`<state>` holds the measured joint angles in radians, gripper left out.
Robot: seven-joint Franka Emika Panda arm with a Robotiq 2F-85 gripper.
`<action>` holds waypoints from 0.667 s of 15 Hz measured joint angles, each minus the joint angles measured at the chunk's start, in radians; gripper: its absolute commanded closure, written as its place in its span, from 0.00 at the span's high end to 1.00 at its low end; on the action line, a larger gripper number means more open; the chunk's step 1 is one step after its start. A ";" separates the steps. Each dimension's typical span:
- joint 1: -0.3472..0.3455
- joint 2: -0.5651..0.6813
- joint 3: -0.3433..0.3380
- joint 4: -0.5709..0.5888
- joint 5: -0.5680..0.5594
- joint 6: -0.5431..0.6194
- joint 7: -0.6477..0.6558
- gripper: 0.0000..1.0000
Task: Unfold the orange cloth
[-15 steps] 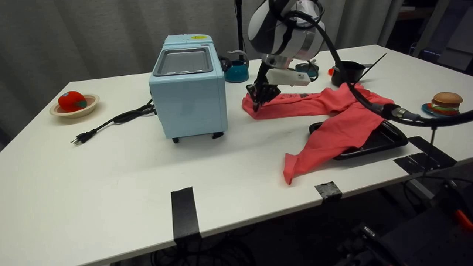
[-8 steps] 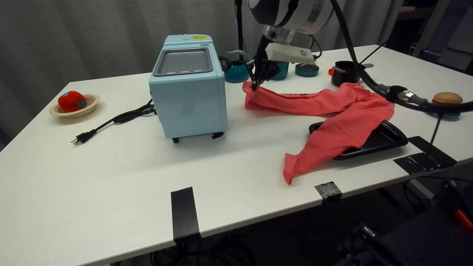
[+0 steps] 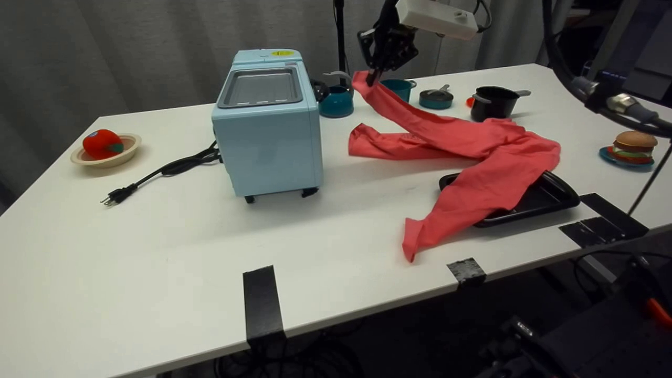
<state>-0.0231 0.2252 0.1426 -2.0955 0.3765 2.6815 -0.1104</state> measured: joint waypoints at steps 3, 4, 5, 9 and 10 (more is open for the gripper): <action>0.002 -0.103 0.000 -0.099 0.039 0.004 -0.005 0.01; 0.006 -0.134 0.000 -0.137 0.048 0.020 -0.007 0.01; 0.011 -0.163 0.000 -0.178 0.056 0.046 -0.008 0.01; 0.032 -0.256 0.007 -0.345 0.080 0.181 -0.017 0.01; 0.037 -0.278 0.012 -0.385 0.096 0.212 -0.028 0.01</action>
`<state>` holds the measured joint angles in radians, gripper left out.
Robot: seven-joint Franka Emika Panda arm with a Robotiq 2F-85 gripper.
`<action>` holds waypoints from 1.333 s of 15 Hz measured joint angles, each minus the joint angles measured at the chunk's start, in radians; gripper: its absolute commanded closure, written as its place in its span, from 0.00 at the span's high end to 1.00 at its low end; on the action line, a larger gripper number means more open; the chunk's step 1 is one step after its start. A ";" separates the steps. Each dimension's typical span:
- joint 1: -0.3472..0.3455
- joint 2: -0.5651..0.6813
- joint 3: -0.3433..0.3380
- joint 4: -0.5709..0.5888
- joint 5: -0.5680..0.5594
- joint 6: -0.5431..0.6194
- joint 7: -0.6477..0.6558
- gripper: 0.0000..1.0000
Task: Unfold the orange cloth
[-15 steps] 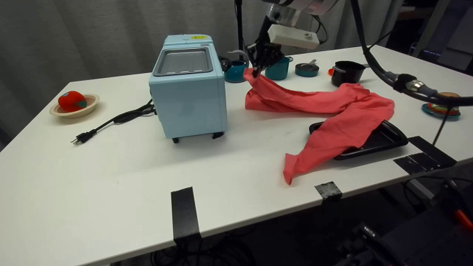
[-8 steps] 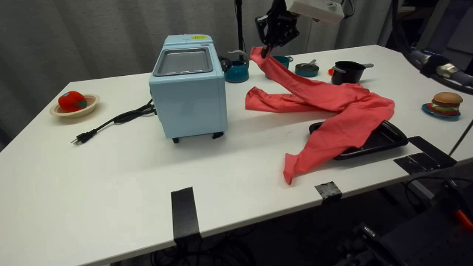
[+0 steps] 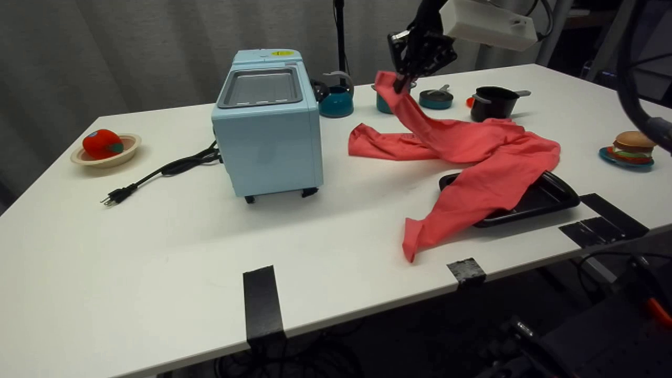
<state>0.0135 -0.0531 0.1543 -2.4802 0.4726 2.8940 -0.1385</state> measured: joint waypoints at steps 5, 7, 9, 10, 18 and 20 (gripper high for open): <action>0.058 -0.124 0.013 -0.178 0.136 0.054 -0.093 0.01; 0.083 -0.183 0.013 -0.234 0.173 0.043 -0.112 0.01; 0.088 -0.246 0.012 -0.277 0.177 -0.004 -0.112 0.01; 0.084 -0.272 0.011 -0.282 0.177 -0.044 -0.112 0.01; 0.011 -0.384 -0.030 -0.262 0.159 -0.519 -0.110 0.01; -0.006 -0.393 -0.041 -0.261 0.139 -0.618 -0.103 0.01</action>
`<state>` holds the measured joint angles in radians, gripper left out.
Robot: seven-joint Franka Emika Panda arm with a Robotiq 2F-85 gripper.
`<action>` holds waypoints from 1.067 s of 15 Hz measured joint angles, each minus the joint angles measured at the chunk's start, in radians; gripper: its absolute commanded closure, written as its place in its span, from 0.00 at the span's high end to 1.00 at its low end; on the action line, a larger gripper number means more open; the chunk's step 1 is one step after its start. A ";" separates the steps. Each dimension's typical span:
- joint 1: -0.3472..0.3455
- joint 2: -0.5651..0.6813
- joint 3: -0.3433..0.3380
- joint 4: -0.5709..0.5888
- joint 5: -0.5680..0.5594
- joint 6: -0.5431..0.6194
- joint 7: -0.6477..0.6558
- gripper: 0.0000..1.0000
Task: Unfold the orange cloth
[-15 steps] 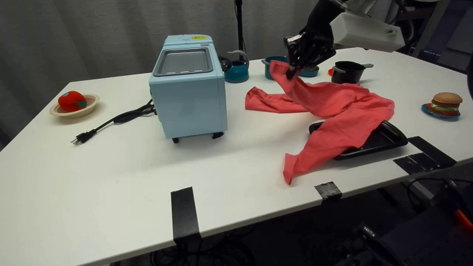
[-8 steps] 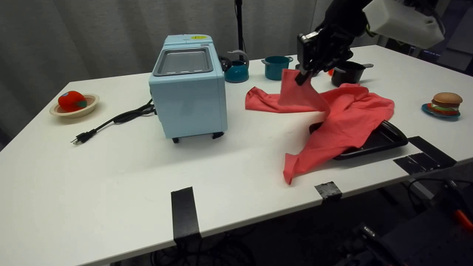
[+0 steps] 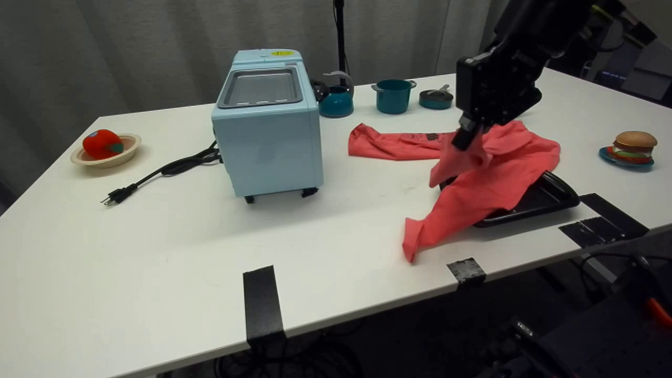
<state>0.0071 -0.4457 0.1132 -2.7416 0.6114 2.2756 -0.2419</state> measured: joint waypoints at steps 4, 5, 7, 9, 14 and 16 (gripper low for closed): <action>0.010 -0.001 -0.056 0.000 -0.073 -0.091 0.029 0.01; 0.010 -0.001 -0.064 0.000 -0.083 -0.099 0.031 0.01; 0.013 -0.001 -0.075 0.000 -0.095 -0.103 0.032 0.30; 0.016 0.000 -0.077 0.000 -0.095 -0.103 0.034 0.44; 0.038 0.005 -0.077 -0.001 -0.095 -0.101 0.036 0.82; 0.039 0.001 -0.078 0.001 -0.095 -0.094 0.036 0.97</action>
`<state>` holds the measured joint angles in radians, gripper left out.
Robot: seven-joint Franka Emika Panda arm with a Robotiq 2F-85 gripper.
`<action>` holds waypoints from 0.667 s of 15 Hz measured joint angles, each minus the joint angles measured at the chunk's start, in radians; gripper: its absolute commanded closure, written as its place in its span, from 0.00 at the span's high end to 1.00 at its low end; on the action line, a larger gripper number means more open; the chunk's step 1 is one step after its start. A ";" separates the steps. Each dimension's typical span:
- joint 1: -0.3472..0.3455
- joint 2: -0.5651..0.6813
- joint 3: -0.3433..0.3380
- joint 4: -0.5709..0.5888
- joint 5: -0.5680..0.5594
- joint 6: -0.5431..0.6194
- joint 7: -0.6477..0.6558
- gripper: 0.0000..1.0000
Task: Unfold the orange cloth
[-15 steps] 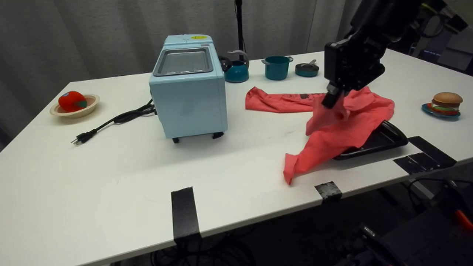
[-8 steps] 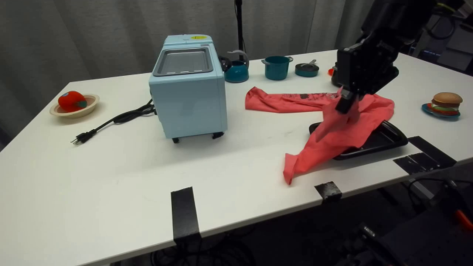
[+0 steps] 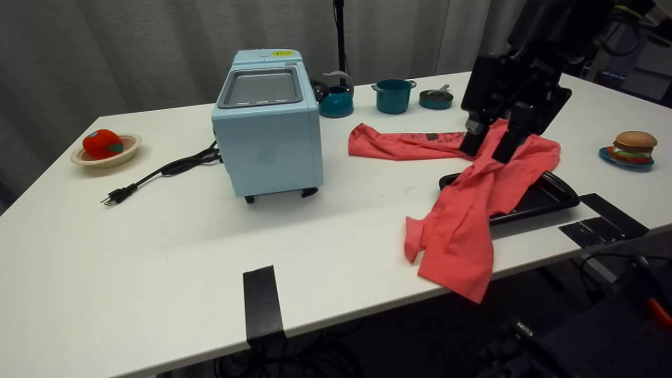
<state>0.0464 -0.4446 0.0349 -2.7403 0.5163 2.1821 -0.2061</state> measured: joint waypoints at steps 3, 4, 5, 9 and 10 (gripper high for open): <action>0.000 -0.012 -0.011 0.020 -0.009 0.022 0.000 1.00; 0.000 -0.016 -0.017 0.032 -0.017 0.032 0.000 1.00; -0.001 -0.021 -0.024 0.044 -0.025 0.042 0.000 1.00; -0.011 -0.047 -0.053 0.096 -0.076 0.081 0.013 1.00; -0.015 -0.054 -0.060 0.107 -0.092 0.092 0.020 1.00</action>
<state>0.0318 -0.4990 -0.0248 -2.6337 0.4243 2.2741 -0.1858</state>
